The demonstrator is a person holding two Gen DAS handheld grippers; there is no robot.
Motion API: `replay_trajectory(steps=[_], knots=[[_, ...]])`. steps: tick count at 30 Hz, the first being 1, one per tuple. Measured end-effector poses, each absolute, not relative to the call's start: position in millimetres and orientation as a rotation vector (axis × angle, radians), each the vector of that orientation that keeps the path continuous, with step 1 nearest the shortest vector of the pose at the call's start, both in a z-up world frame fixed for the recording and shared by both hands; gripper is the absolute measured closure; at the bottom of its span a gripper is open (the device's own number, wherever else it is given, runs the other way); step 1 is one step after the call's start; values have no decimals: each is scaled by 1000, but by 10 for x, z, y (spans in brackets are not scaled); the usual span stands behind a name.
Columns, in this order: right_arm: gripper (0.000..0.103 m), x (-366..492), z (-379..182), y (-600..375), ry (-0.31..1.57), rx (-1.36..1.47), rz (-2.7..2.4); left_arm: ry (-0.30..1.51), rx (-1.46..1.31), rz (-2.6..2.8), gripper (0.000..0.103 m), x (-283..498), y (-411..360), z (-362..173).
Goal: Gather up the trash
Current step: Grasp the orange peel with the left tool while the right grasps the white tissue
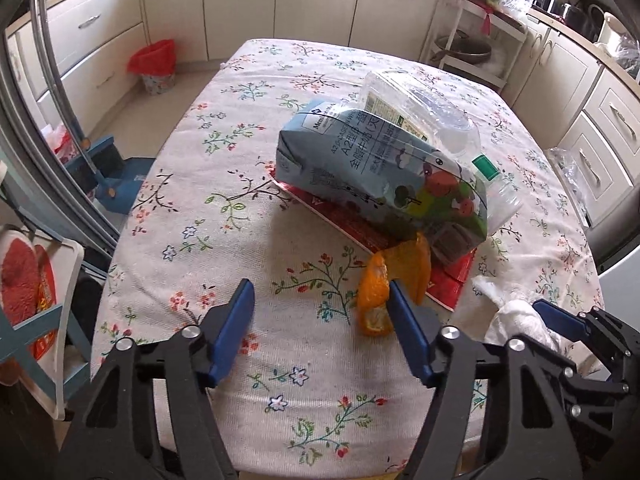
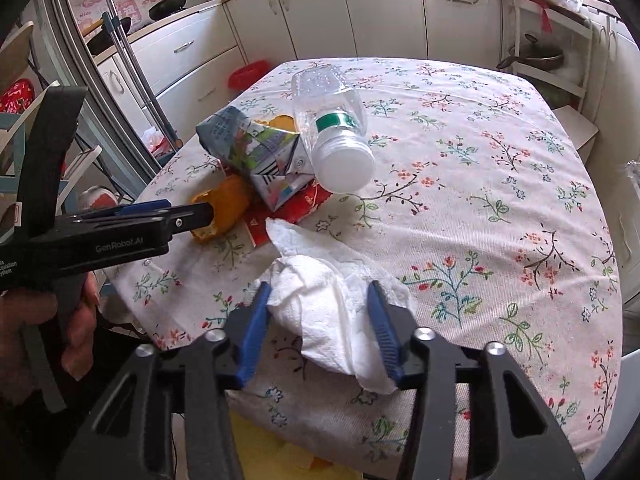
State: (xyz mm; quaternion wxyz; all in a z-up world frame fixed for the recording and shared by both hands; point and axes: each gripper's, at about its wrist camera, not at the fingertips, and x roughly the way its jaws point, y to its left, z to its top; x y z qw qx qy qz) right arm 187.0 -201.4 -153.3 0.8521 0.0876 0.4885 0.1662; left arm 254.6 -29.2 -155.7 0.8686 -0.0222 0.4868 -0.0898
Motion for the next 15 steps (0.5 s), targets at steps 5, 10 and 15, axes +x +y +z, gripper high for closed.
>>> replay_trajectory(steps=[5,10,15], knots=[[77,1890,-1530,-2042,1020,199,350,1013,-20,-218,61,2573,-365,-1562],[79,1908,-1522,-2077,1011,211,345,1020,-18,-267,86,2584,-415,-1561],[79,1908,-1533,-2102,1016,221,352,1017,-10,-285,97,2563,-409,-1511]])
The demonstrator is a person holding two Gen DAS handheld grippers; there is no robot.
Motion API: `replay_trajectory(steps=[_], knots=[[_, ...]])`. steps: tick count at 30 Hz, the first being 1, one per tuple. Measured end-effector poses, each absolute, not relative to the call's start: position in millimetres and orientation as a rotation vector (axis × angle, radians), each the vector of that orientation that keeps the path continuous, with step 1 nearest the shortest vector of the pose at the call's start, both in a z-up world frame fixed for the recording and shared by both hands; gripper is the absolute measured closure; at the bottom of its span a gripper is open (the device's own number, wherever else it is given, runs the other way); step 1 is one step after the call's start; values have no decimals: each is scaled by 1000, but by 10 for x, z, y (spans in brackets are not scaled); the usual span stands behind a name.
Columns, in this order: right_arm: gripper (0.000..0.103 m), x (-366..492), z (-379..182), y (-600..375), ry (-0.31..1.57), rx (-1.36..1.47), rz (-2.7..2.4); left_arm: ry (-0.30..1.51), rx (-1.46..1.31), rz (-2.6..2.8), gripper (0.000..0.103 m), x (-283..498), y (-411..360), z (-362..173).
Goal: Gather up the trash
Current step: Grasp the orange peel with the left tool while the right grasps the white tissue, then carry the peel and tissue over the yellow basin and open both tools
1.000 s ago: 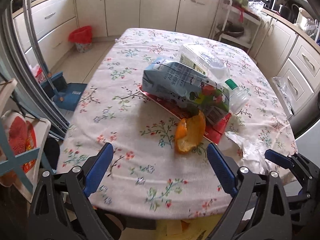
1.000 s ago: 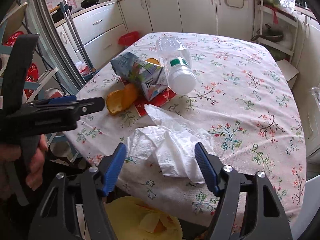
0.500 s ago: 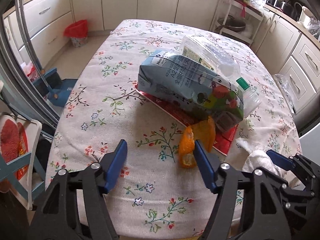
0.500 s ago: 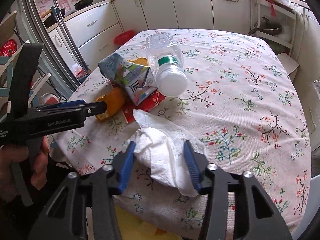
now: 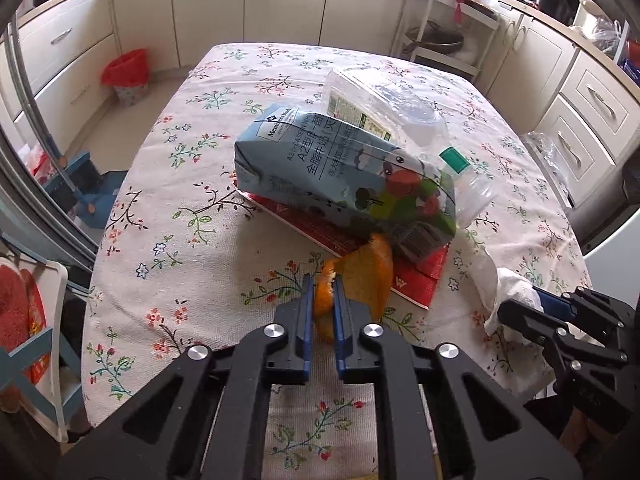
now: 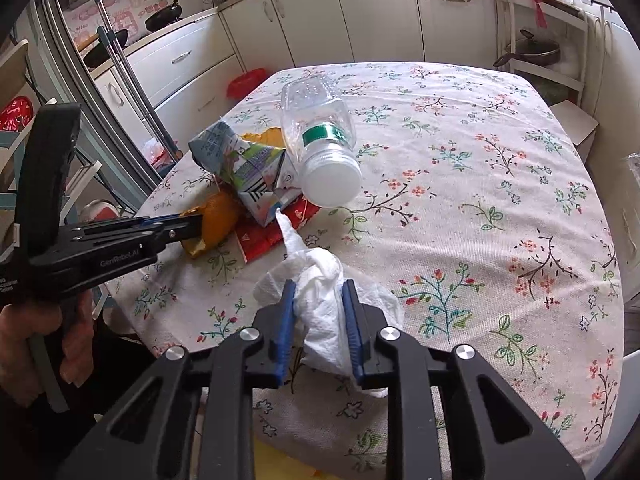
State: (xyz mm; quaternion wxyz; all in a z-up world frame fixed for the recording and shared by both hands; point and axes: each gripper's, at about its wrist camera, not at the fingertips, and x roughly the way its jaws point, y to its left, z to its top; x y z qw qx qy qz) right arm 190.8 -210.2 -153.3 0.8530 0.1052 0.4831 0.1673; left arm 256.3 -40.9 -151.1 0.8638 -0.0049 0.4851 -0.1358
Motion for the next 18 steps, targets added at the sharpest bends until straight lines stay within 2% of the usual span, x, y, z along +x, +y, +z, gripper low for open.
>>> replay_trajectory(steps=[18], knots=[[79,1821,-1518,-2156,1008,246,354,974,-79,-296,98,2343,-130,-1355]])
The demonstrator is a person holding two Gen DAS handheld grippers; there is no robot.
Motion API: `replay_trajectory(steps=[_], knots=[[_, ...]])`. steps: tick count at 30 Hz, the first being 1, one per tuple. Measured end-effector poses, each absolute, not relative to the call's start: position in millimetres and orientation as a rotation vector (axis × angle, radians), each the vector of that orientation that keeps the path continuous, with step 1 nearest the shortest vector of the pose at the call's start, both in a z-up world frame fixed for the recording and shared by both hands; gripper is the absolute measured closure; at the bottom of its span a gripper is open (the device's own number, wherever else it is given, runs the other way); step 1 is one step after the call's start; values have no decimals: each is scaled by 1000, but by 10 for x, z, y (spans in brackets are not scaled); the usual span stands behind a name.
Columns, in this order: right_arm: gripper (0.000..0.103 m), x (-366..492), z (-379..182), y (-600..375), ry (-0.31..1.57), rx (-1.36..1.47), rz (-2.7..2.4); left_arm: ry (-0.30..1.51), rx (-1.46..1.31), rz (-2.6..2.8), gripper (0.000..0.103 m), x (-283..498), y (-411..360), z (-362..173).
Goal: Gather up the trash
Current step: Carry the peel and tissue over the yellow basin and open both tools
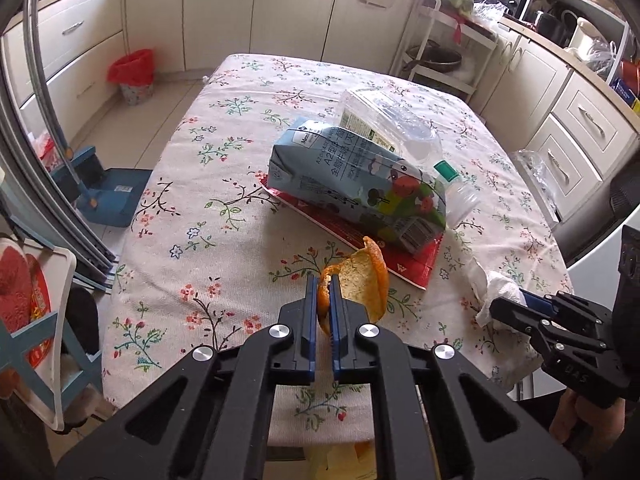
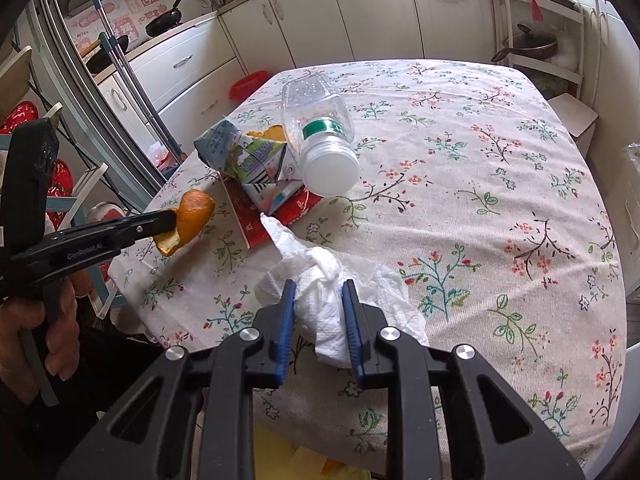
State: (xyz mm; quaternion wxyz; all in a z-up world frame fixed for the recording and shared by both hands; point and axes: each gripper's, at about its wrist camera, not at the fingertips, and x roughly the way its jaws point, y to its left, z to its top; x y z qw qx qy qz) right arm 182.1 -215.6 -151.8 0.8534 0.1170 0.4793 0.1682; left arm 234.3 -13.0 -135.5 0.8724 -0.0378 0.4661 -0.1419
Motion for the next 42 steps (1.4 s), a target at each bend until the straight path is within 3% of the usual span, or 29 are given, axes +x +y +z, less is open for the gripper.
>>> replay_trajectory(steps=[12,22,37,39,41,42], knots=[[79,1665,-1483,-2135,993,248,370,950,-64,-329,98,2067,-159,-1299],[79,1130,-1270,-1950,959,198,419,944,-54,-365,98,1367,-99,-1298],[79,259,-1769,-1495,1226,134,523,1011,7,-431,98,540,-228,-1500],[75,226,-1857,-1454,1273,119,524,1010,13,-434,98,507,-242,-1496],[61,218,-1932,-1419,1312,113,529,1011,16,-436,98,470,-242,-1500],[60,215,-1937,-1407,1319,104,522,1011,18,-437,98,459,-243,-1500]])
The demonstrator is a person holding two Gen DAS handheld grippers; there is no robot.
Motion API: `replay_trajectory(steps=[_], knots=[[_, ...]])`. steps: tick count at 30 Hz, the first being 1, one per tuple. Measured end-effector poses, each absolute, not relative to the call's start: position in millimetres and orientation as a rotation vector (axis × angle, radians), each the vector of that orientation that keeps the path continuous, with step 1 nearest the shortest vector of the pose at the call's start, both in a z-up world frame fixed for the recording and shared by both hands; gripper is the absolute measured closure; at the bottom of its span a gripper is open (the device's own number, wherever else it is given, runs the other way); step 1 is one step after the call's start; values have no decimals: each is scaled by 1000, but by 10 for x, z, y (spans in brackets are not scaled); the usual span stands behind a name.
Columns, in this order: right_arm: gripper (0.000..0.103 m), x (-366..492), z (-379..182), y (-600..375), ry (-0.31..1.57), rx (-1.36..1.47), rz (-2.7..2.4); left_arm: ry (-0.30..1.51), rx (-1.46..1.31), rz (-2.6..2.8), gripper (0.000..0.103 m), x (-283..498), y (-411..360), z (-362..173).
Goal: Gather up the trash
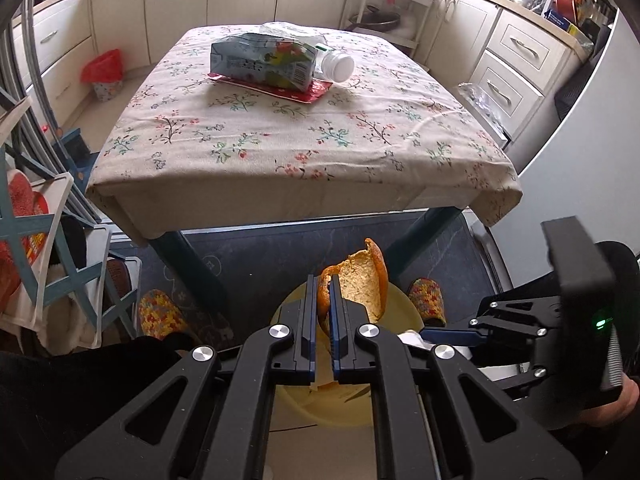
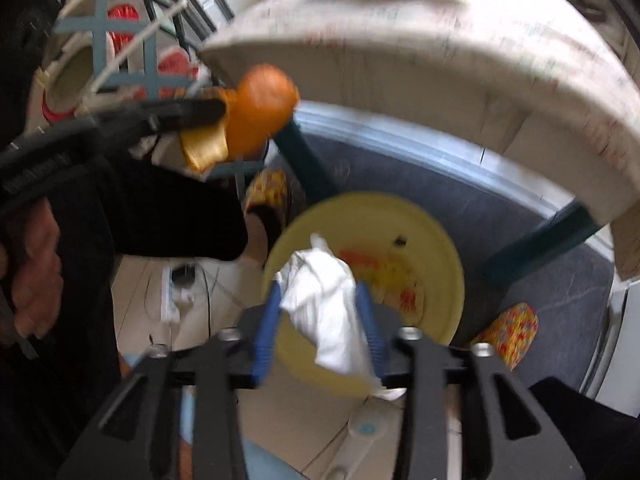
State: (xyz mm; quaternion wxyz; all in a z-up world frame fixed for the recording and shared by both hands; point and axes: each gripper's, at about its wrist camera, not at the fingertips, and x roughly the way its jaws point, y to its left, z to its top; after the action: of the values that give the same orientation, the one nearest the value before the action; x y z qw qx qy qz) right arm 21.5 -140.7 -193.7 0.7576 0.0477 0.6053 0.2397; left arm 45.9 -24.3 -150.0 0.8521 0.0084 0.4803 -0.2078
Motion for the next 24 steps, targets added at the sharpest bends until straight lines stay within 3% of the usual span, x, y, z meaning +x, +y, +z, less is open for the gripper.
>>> replay_trajectory(steps=[9,11,16,19,21,24], knots=[[58,241,-1820,-1730,1249,233,433,1038,40,-448,98,389,-291,-1563],[53,254,-1766,-1821,1212,278,404,1071,54,-464,98,376,-341,-1635],[50,295,-1611,-2134,1107,435,330,1296,117,-562,96,312,-592,-2071],[50,293,-1589,-2221,1078,483,307,1388,199,-607,88,226,-755,-2273],[50,297,-1578,-2233,1066,497,300,1384,240,-607,69,185,-802,-2287],[49,320,-1553,-2263,1048,520,300,1325,200,-578,63,244,-728,-2147]])
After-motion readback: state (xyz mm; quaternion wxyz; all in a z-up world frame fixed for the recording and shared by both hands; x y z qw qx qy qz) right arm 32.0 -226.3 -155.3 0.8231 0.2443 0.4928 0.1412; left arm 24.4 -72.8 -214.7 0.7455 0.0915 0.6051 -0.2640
